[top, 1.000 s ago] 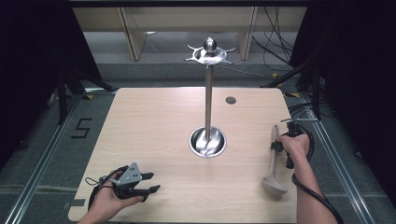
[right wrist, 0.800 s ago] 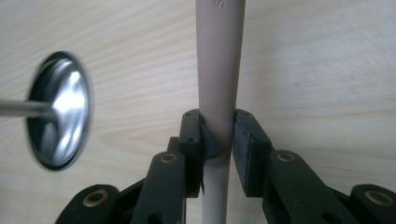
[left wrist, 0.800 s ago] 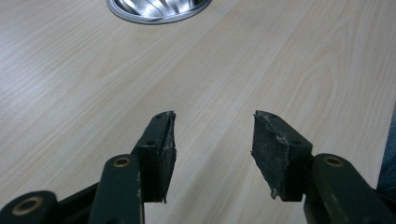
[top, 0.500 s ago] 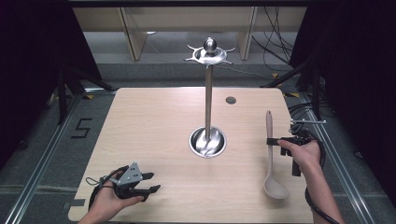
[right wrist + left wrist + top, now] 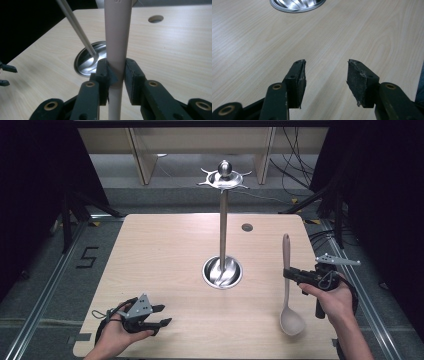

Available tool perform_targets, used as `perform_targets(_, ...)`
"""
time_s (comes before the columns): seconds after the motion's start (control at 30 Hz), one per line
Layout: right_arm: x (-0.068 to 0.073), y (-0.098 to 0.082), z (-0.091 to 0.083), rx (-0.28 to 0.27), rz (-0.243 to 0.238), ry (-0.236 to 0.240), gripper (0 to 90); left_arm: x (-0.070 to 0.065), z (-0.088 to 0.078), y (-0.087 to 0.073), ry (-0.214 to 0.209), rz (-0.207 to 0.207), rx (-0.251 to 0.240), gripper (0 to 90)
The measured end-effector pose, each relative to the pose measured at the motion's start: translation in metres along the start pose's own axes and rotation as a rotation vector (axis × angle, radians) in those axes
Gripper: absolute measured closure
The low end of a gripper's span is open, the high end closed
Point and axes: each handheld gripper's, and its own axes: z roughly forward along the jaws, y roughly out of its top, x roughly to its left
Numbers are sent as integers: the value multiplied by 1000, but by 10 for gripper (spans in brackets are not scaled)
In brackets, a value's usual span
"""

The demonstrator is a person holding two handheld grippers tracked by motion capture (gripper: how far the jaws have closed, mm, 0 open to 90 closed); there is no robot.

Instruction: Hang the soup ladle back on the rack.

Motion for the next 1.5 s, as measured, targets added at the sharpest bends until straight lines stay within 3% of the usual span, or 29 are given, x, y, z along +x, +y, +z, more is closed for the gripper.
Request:
perform_targets(0.1, 9, -4, -3, -22, -24, 1, 751, 0, 0, 0, 1, -1, -3, 480)
perform_targets(0.17, 11, -5, -5, -45, -63, 5, 751, -1, 2, -1, 25, -5, -25, 480)
perform_targets(0.2, 15, -6, -6, -39, -34, 3, 751, 0, 0, 0, -1, -7, -16, 480)
perform_targets(0.27, 15, -7, -7, -68, -84, -5, 752, -1, 0, 0, 9, -7, -19, 480)
perform_targets(0.33, 19, -8, -8, -73, -63, 4, 751, -1, 0, 0, 11, -7, -20, 479)
perform_targets(0.37, 20, -8, -9, -95, -101, -1, 751, -1, 0, 0, 11, -7, -19, 479)
perform_targets(0.47, 28, -8, -12, -105, -89, -8, 752, -1, 1, 0, -3, -12, -22, 478)
perform_targets(0.53, 30, -7, -13, -131, -127, -9, 752, -1, 1, 0, 6, -22, -34, 479)
perform_targets(0.6, 33, -6, -13, -136, -126, -4, 752, -2, 2, 0, 11, -28, -48, 478)
perform_targets(0.67, 38, -3, -13, -158, -170, -10, 752, -2, 1, 0, 4, -29, -42, 477)
perform_targets(0.73, 43, -1, -14, -154, -147, -10, 752, -2, 2, 0, 13, -31, -52, 477)
perform_targets(0.77, 43, 1, -12, -171, -189, -13, 752, -2, 2, 0, 14, -31, -54, 477)
perform_targets(0.8, 45, 2, -12, -179, -182, -3, 752, -2, 2, 0, 14, -33, -55, 477)
perform_targets(0.83, 49, 4, -12, -176, -174, -6, 752, 0, 1, 1, 17, -6, -54, 477)
perform_targets(0.9, 54, 7, -11, -186, -186, -8, 752, 0, 1, 0, 16, -24, -47, 476)
perform_targets(0.93, 56, 9, -10, -193, -195, -6, 752, 1, 0, 1, 15, -12, -33, 476)
perform_targets(1.0, 61, 12, -9, -191, -199, 5, 751, 0, 1, 1, 8, -29, -46, 475)
perform_targets(1.07, 64, 15, -6, -210, -206, 32, 752, 0, -1, 1, 20, -17, -45, 474)
perform_targets(1.1, 67, 15, -7, -206, -190, 30, 752, 0, -1, 1, 20, -33, -59, 473)
perform_targets(1.13, 69, 16, -5, -215, -200, 36, 752, 3, -2, 2, 18, 5, -52, 473)
perform_targets(1.17, 69, 17, -4, -221, -234, 31, 751, 2, -1, 1, 31, -23, -62, 472)
perform_targets(1.2, 73, 17, -4, -217, -210, 38, 752, 1, -2, 2, 19, -36, -62, 470)
perform_targets(1.23, 74, 17, -3, -220, -234, 40, 751, 3, -3, 2, 15, -16, -73, 469)
perform_targets(1.3, 80, 16, -2, -209, -207, 49, 752, 2, -4, 3, 22, -53, -79, 464)
perform_targets(1.4, 82, 17, -1, -221, -244, 43, 752, 4, -7, 7, 34, -57, -100, 448)
perform_targets(1.43, 87, 16, -1, -218, -246, 43, 751, 5, -11, 15, 52, -54, -144, 441)
perform_targets(1.47, 88, 16, 1, -225, -264, 42, 751, 6, -13, 19, 52, -43, -156, 435)
perform_targets(1.5, 90, 15, 1, -216, -247, 55, 752, 5, -14, 24, 50, -63, -185, 431)
